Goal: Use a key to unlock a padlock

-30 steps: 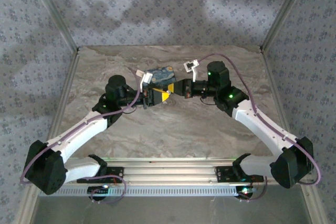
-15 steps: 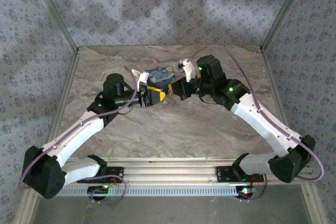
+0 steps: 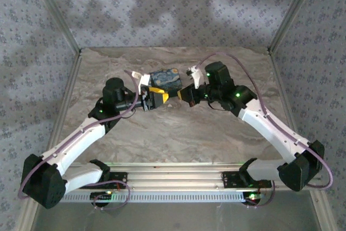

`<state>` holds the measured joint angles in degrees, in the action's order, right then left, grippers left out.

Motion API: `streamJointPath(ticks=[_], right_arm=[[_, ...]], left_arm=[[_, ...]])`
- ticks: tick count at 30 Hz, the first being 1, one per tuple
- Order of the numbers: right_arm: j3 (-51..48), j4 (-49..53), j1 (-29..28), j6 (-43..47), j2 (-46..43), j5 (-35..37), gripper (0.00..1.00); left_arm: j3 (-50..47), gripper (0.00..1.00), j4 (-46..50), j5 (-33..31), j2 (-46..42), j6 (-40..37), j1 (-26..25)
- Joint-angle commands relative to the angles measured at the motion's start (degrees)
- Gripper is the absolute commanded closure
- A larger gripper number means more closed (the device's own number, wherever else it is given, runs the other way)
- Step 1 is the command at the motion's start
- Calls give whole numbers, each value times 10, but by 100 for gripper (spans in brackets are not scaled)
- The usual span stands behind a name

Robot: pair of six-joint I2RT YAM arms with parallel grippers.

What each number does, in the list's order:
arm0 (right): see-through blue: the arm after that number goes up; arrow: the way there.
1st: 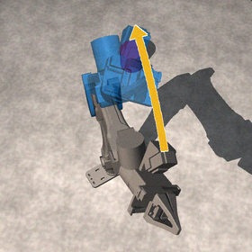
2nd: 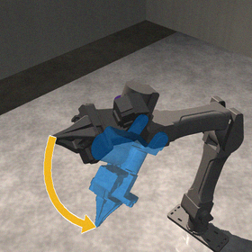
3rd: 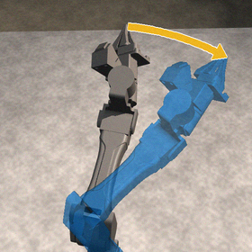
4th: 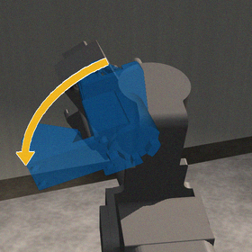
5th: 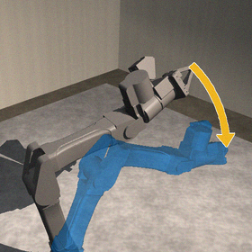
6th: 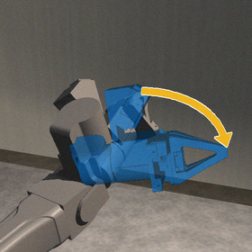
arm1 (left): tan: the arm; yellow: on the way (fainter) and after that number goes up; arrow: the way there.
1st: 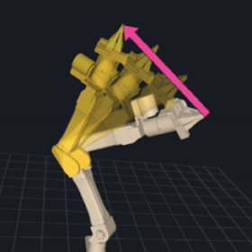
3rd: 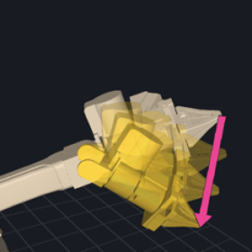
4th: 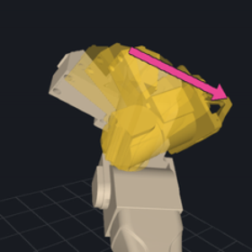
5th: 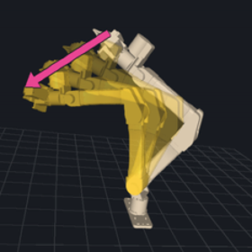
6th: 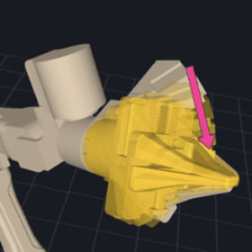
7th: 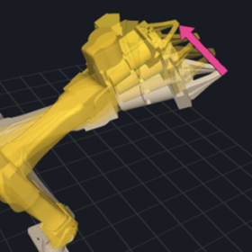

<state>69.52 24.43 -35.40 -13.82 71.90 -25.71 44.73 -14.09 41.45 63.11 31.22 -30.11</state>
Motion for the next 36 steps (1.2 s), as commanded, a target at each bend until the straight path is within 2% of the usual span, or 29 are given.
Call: streamJointPath(ticks=[1, 13, 30, 32, 36], right_arm=[[-30, -91, 20, -61, -24, -66, 100], [-39, -117, 24, -88, -23, -114, 100], [-41, -129, 13, -89, -8, -125, 100], [-42, -130, 12, -90, -8, -125, 100], [-43, -133, 11, -94, -9, -128, 100]], left_arm=[[3, 50, -64, 38, 12, 24, -9], [23, 52, -75, 57, 51, 28, -29], [34, 57, -85, 62, 61, 36, -36], [34, 64, -89, 63, 64, 38, -37], [35, 89, -95, 69, 68, 40, -37]])
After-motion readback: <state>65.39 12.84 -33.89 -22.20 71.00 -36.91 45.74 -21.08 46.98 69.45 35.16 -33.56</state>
